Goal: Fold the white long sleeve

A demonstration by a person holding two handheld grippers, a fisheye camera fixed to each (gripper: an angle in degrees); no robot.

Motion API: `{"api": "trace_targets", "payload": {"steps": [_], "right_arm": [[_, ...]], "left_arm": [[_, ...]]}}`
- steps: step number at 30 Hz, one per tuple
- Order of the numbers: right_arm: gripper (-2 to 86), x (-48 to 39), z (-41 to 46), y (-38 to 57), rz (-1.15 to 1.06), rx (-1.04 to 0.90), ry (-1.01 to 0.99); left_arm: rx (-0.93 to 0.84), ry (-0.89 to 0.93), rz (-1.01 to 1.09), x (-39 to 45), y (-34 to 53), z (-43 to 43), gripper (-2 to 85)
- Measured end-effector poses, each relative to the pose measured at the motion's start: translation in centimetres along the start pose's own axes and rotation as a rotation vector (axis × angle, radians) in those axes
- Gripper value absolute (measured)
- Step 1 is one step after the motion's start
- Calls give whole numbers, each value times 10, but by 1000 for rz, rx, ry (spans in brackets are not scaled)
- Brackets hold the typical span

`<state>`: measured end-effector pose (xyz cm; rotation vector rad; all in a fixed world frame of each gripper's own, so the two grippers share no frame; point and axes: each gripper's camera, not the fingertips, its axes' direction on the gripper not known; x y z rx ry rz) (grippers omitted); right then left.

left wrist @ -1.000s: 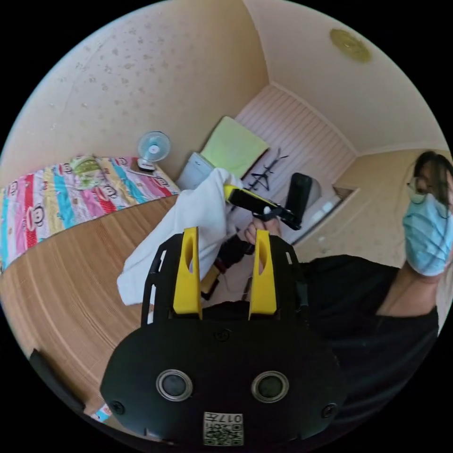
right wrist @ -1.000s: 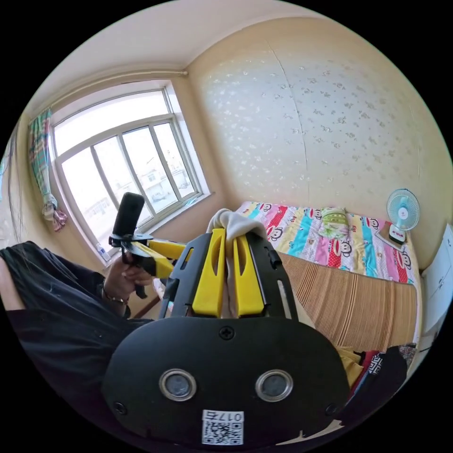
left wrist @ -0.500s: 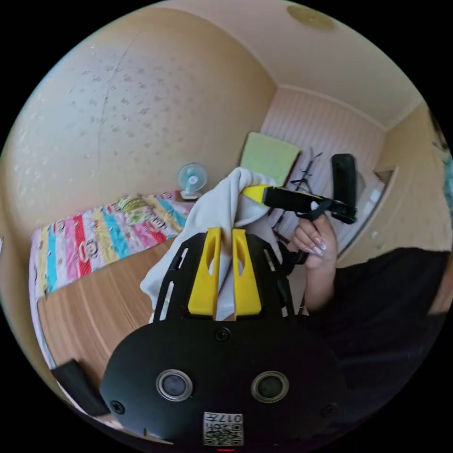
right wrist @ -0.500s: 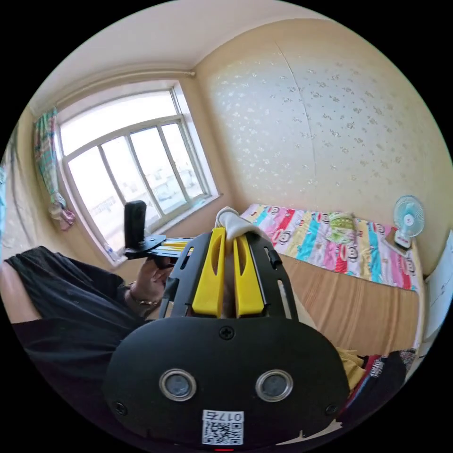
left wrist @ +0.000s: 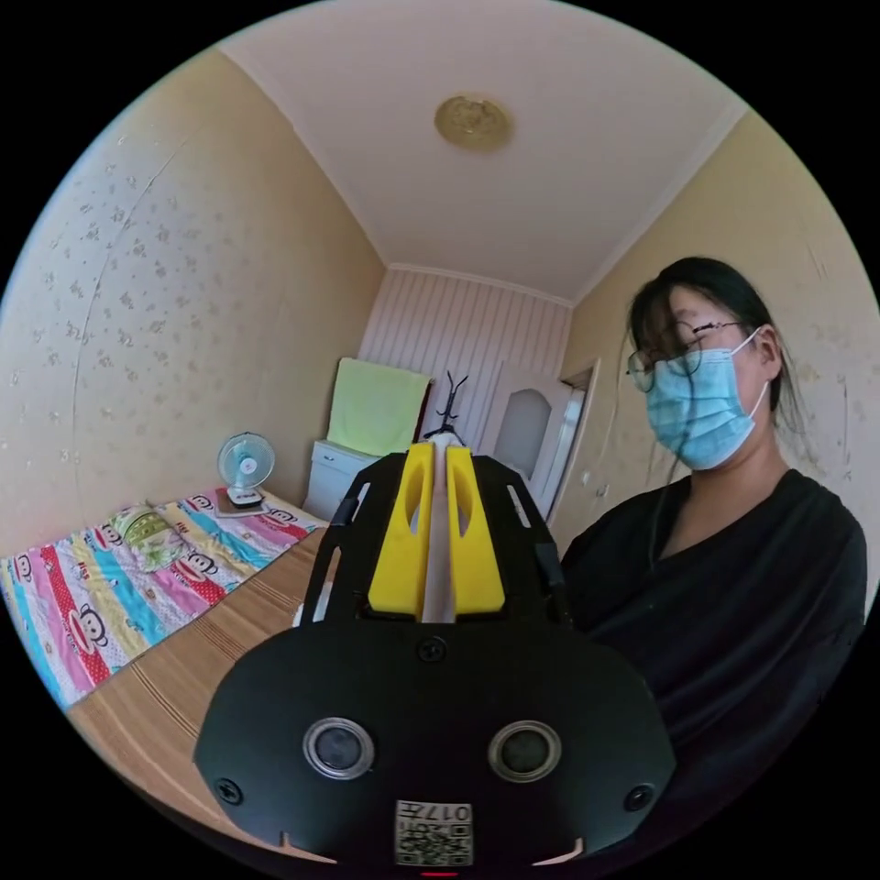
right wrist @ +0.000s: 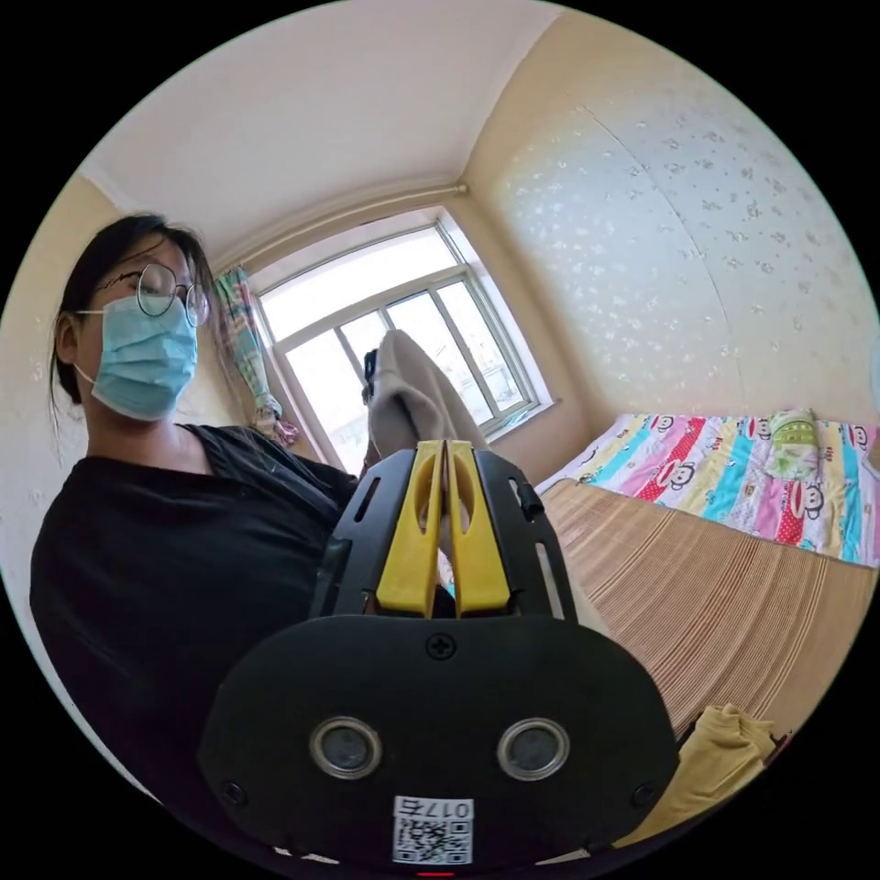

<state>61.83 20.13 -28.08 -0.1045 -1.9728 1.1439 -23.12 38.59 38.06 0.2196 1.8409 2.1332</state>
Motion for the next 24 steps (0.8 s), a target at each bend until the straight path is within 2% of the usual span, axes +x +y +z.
{"api": "trace_targets", "payload": {"steps": [4, 9, 15, 18, 19, 21, 24], "right_arm": [[34, 37, -14, 33, 103, -30, -121], [145, 62, 7, 73, 138, -1, -247], [168, 60, 83, 62, 180, -215, -92], [104, 53, 142, 34, 123, -466, -22], [55, 48, 159, 21, 85, -546, 7], [46, 46, 165, -1, 79, -561, 122], [40, 48, 133, -42, 113, -442, 238]], "left_arm": [[33, -14, 6, 18, -27, -19, -2], [25, -156, -9, 30, -54, -43, -2], [40, -222, -74, 27, -74, -71, 0], [53, -268, -97, 25, -86, -89, 1], [49, -284, -105, 24, -92, -99, 2], [46, -320, -105, 26, -101, -118, 2], [64, -347, -92, 30, -112, -164, 2]]}}
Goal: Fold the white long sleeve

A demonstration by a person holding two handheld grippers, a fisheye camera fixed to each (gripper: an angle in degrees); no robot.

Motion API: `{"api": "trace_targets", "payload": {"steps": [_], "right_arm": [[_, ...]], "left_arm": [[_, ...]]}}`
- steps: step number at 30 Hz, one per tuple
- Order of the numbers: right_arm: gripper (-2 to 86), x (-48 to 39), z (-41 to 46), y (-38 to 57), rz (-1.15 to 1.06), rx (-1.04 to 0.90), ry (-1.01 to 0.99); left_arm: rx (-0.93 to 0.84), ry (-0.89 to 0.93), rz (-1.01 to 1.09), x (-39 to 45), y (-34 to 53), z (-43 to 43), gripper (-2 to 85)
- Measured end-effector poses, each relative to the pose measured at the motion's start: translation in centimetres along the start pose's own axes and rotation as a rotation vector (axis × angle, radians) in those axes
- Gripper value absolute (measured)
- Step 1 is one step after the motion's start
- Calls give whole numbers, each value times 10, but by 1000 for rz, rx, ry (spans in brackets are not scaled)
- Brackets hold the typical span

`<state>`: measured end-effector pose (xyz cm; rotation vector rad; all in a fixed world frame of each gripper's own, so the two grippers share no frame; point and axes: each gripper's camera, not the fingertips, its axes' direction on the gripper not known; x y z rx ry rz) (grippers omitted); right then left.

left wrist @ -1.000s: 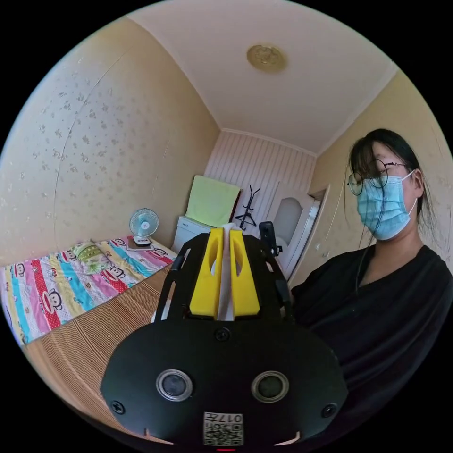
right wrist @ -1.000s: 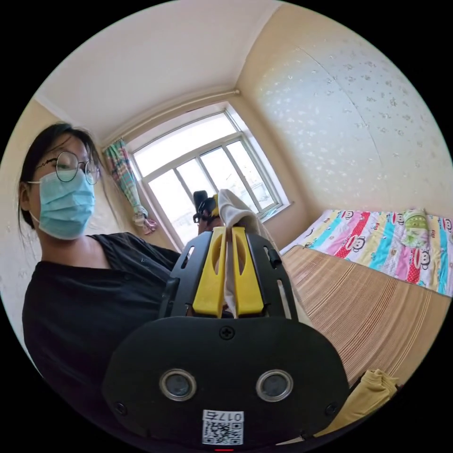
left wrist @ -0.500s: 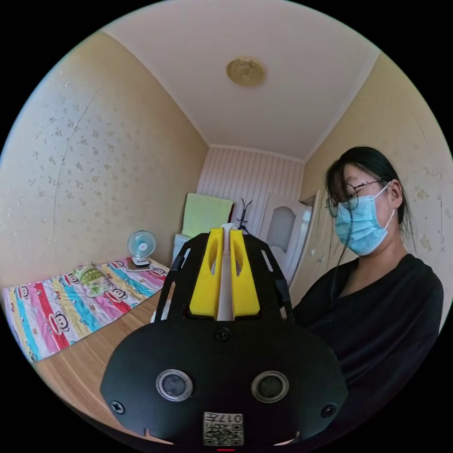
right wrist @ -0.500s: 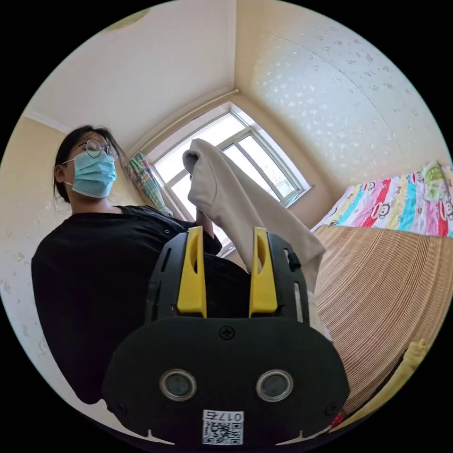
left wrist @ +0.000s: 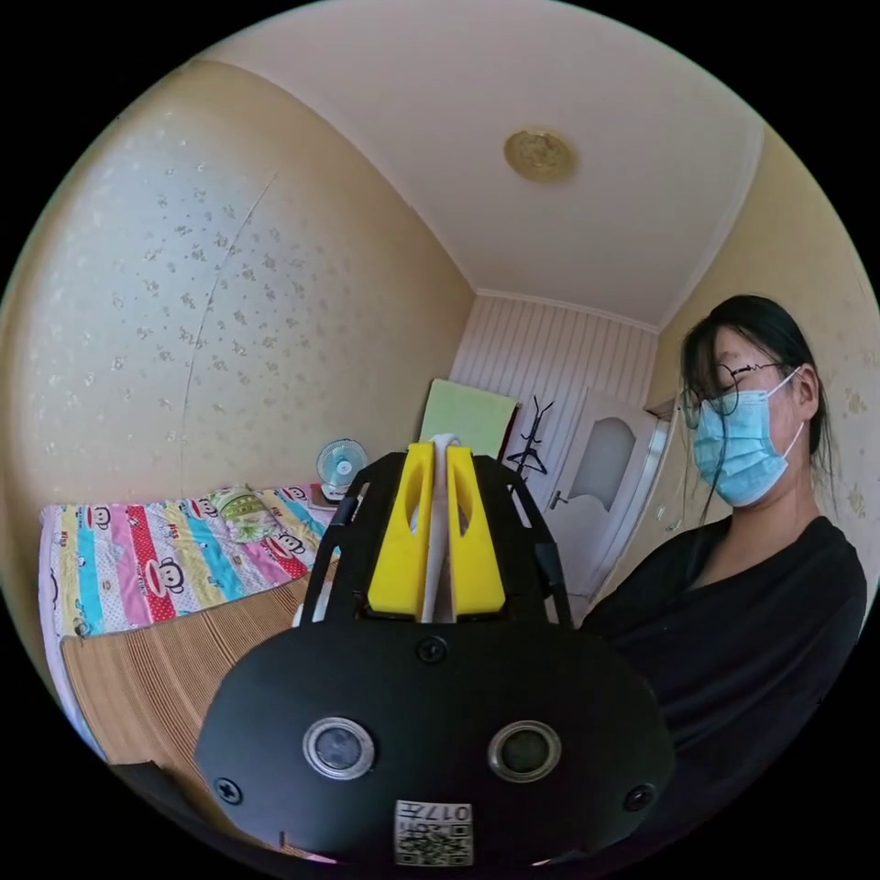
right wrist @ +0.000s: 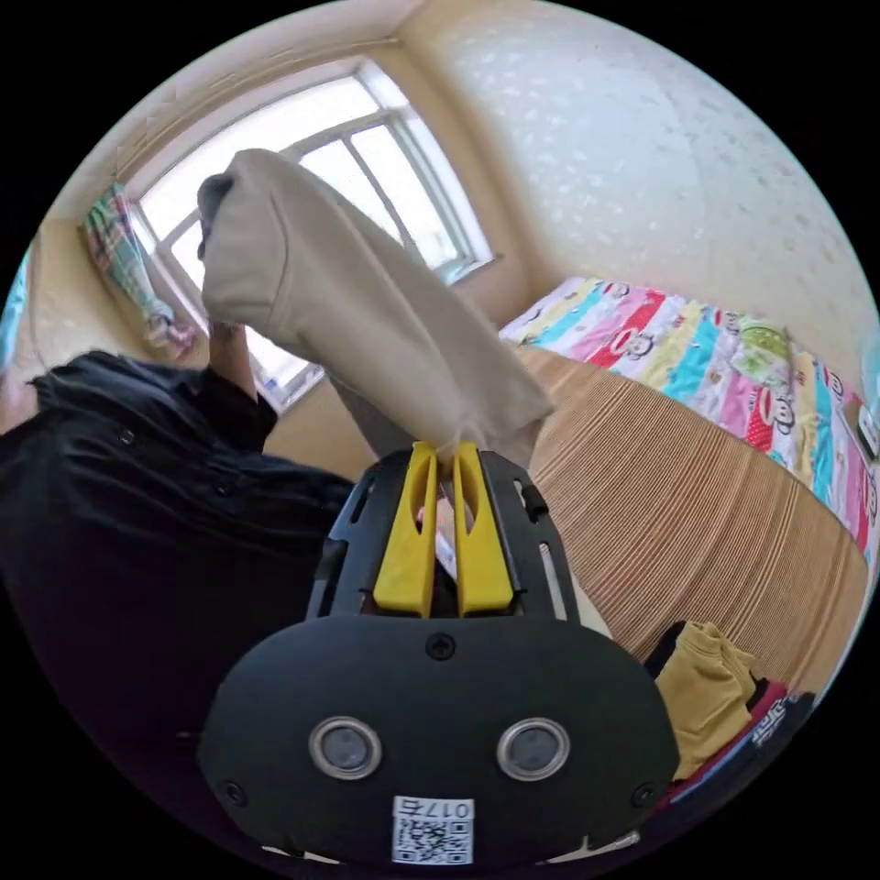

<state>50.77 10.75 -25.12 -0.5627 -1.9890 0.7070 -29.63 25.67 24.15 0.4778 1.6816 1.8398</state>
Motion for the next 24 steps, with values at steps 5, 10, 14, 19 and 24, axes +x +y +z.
{"api": "trace_targets", "payload": {"steps": [5, 10, 14, 19, 24], "right_arm": [[36, -20, -115, -29, 1, 467, -103], [32, -80, -146, -91, -114, 586, 7], [29, -86, -147, -169, -46, 594, 197], [30, 23, -74, -309, 92, 245, 451], [46, 230, 88, -430, 354, -222, 554]], "left_arm": [[48, 44, -88, -37, -6, -78, 3], [44, 154, -117, -77, -27, -126, 4], [59, 111, -243, -137, -58, -132, 6], [-198, -93, -474, -332, -108, -48, 18], [-262, -268, -910, -582, -54, 51, 52]]}}
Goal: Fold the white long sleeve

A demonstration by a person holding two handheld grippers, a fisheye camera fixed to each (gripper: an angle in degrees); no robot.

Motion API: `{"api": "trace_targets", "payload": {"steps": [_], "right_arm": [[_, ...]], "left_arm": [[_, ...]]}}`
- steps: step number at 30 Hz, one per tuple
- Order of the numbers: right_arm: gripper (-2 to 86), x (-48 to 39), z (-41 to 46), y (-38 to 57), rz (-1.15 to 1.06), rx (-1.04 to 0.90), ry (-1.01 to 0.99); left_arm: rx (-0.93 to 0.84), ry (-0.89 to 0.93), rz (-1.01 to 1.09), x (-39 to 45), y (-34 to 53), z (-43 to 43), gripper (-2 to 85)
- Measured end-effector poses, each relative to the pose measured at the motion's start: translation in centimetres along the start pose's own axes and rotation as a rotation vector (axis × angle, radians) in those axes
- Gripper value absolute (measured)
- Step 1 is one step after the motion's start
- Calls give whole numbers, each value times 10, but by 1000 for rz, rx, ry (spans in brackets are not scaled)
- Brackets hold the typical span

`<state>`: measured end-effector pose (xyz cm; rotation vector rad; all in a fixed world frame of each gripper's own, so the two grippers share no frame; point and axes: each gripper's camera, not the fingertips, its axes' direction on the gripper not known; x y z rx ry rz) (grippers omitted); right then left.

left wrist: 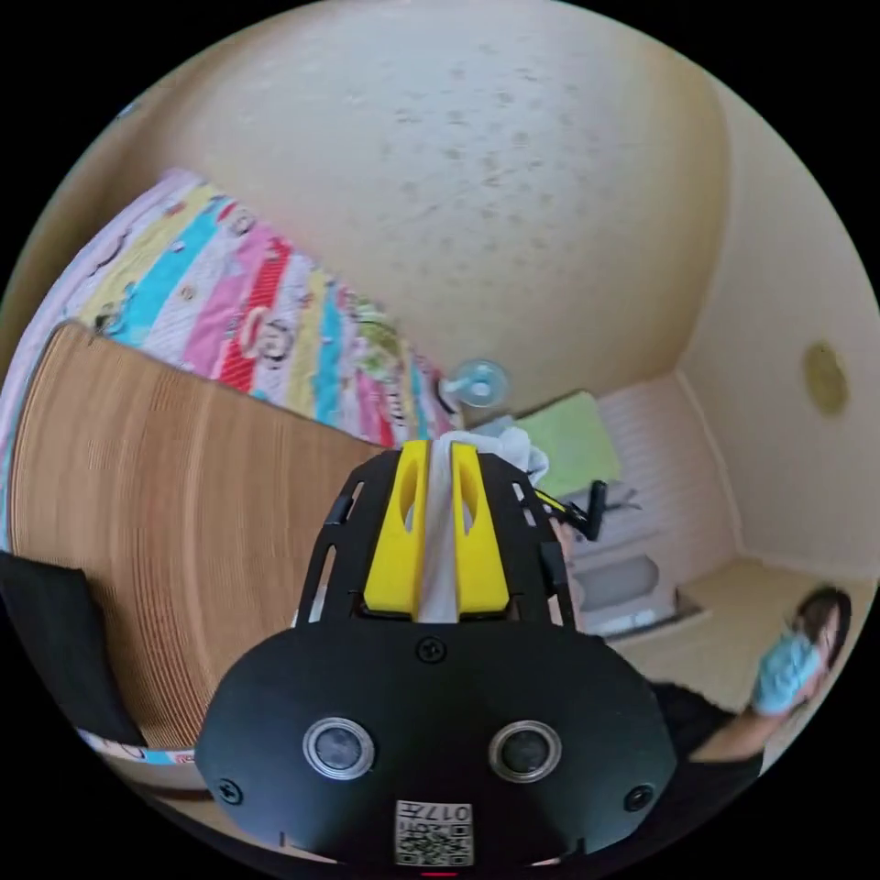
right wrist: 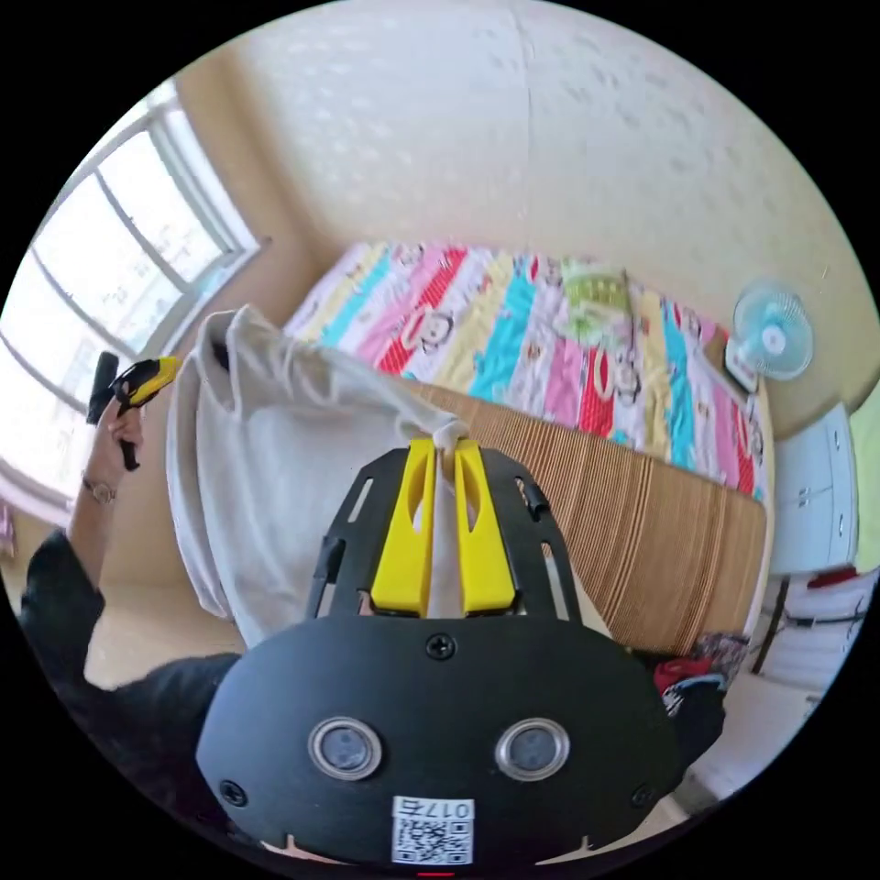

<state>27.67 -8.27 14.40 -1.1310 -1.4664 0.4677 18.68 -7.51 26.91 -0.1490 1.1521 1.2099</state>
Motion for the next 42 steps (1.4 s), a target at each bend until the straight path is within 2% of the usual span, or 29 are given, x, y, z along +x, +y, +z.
{"api": "trace_targets", "payload": {"steps": [1, 3, 7, 10, 14, 17, 19, 20, 22, 23, 26, 28, 31, 33, 35, 38, 40, 42], "right_arm": [[56, 3, 41, -21, 66, -94, 4], [64, -3, 84, -27, 97, -158, -9], [78, -23, 186, 22, 91, -350, 42], [102, -17, 254, 80, 157, -531, 96], [125, 0, 286, 137, 302, -612, 185], [102, 6, 304, 161, 324, -704, 115], [72, 10, 300, 157, 330, -701, 62], [55, 15, 293, 146, 324, -728, 21], [41, 29, 272, 126, 301, -734, -25], [35, 43, 251, 111, 282, -714, -39], [30, 108, 177, 70, 352, -581, -10], [30, 161, 119, 52, 516, -414, 64], [32, 223, 42, 53, 770, -140, 55], [39, 235, 28, 62, 875, -108, 102], [65, 227, 45, 70, 897, -178, 156], [85, 202, 104, 79, 813, -338, 56], [75, 184, 142, 80, 727, -430, -25], [58, 170, 171, 78, 666, -513, -42]], "left_arm": [[-22, -124, -35, -34, -18, 23, 58], [-108, -303, -82, -78, -21, 53, 66], [-364, -569, -49, -165, 41, 99, 94], [-491, -612, -137, -235, 105, 104, 111], [-489, -674, -171, -274, 149, 87, 124], [-508, -738, -136, -284, 163, 82, 100], [-485, -809, -105, -278, 157, 71, 62], [-506, -807, -96, -278, 154, 70, 52], [-669, -715, -78, -274, 128, 61, 24], [-668, -704, -69, -269, 118, 51, 20], [-465, -686, -30, -238, 57, -44, 18], [-242, -717, -121, -234, 10, -145, 23], [27, -767, -305, -246, -11, -257, 29], [178, -792, -366, -243, 0, -299, 45], [259, -760, -384, -237, 20, -311, 61], [120, -581, -361, -238, 59, -257, 76], [-105, -399, -332, -237, 97, -172, 87], [-243, -311, -321, -229, 124, -111, 97]]}}
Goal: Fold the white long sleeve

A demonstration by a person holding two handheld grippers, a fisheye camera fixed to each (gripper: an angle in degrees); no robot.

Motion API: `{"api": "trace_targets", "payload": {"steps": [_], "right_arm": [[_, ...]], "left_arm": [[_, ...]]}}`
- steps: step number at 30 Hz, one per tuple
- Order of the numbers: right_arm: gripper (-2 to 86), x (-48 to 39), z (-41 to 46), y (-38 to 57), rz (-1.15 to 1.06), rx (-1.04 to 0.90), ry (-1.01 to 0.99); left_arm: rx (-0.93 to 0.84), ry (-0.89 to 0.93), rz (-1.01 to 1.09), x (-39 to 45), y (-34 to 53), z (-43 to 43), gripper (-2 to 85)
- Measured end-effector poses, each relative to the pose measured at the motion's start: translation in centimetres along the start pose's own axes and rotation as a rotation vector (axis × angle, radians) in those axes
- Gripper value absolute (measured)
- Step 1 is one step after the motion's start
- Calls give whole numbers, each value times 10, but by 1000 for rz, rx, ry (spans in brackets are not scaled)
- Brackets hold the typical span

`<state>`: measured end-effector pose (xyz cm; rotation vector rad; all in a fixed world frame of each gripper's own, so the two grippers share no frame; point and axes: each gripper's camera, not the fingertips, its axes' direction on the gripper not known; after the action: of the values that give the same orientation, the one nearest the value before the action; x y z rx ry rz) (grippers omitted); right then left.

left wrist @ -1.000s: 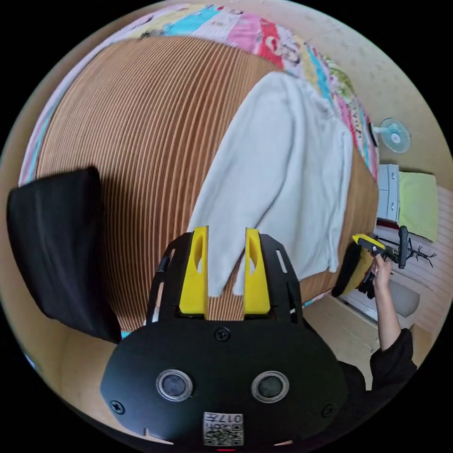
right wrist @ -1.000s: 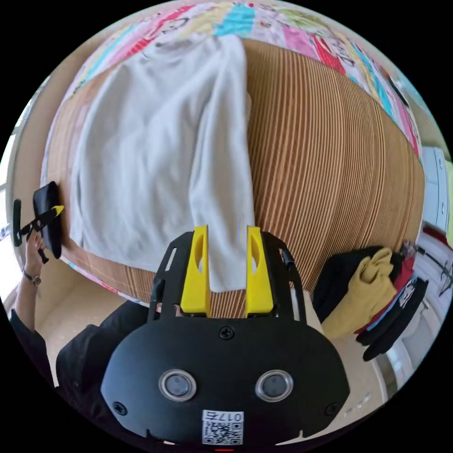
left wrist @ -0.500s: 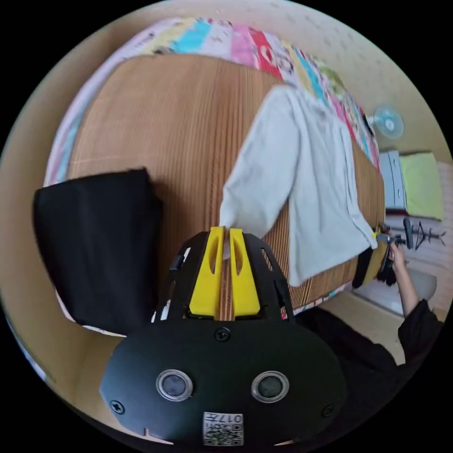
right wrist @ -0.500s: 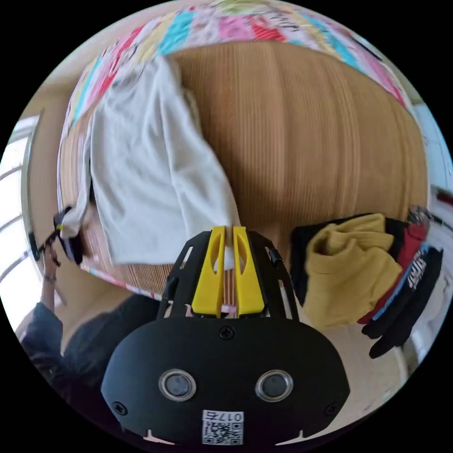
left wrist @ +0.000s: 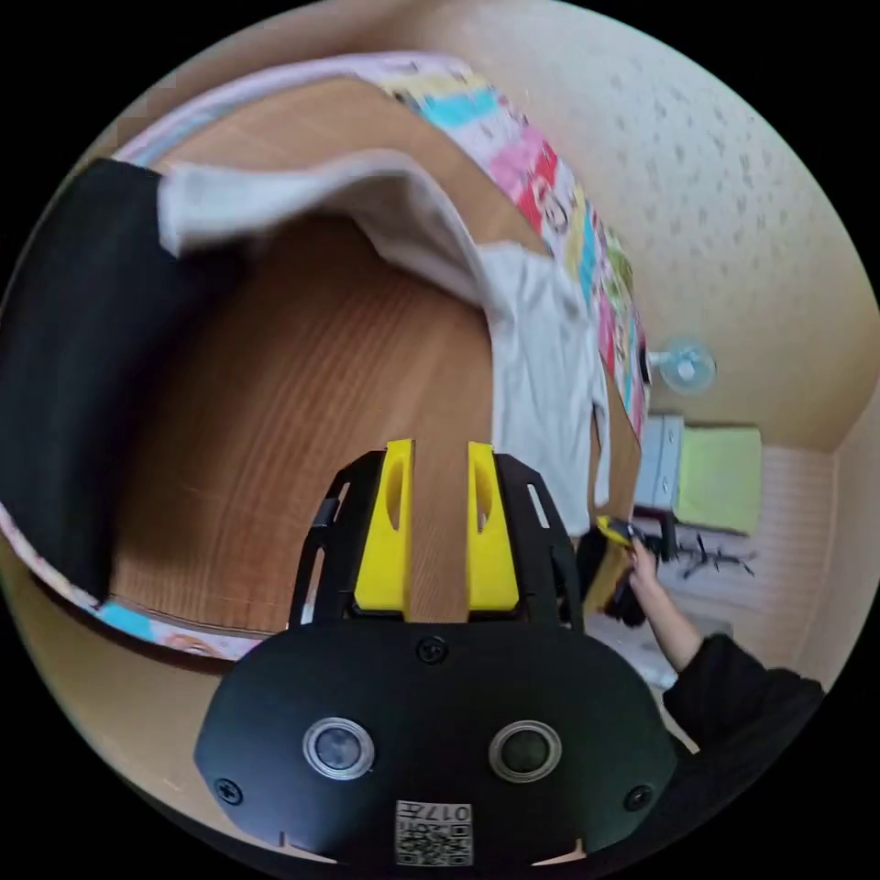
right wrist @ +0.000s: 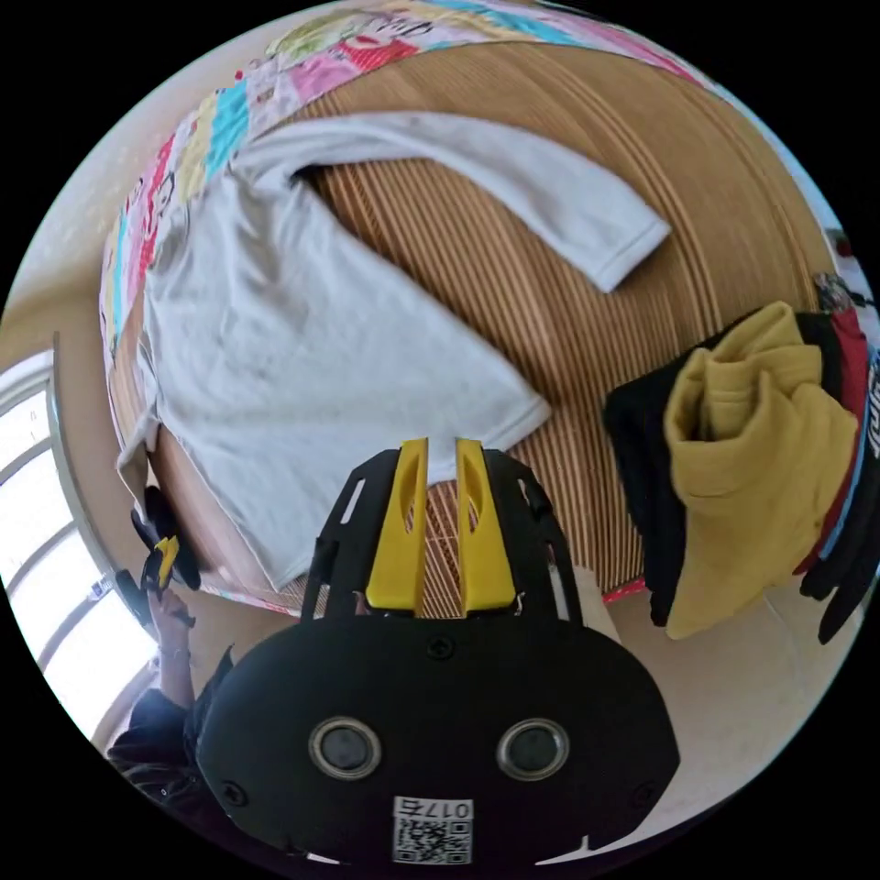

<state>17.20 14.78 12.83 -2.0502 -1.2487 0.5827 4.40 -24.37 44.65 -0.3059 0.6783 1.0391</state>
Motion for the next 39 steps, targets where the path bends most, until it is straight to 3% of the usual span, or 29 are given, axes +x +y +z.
{"api": "trace_targets", "payload": {"steps": [5, 7, 9, 12, 18, 23, 26, 32, 36, 39], "right_arm": [[24, -31, 18, -36, -11, -86, 205], [16, -38, 21, -44, -47, -113, 285], [11, -40, 33, -44, -121, -180, 333], [6, -34, 40, -27, -203, -203, 396], [3, 11, 61, 44, -196, -389, 172], [3, 43, 69, 128, -195, -357, 72], [4, 64, 53, 143, -144, -322, 12], [4, 110, -2, 157, -110, -213, -182], [3, 148, -31, 166, -34, -146, -272], [3, 180, -45, 177, 69, -101, -354]], "left_arm": [[-273, -14, 92, 52, 27, 106, 108], [-374, -144, 131, 61, 39, 132, 79], [-319, -243, 172, 62, 49, 121, 50], [-422, -215, 182, 48, 56, 104, 30], [-465, -334, 168, -13, 106, 23, 27], [-496, -330, 41, -73, 153, -28, 49], [-389, -256, -26, -96, 160, -76, 65], [75, 60, -204, -144, 107, -220, 91], [417, 534, -478, -205, 75, -277, 101], [455, 641, -586, -223, 41, -276, 134]]}}
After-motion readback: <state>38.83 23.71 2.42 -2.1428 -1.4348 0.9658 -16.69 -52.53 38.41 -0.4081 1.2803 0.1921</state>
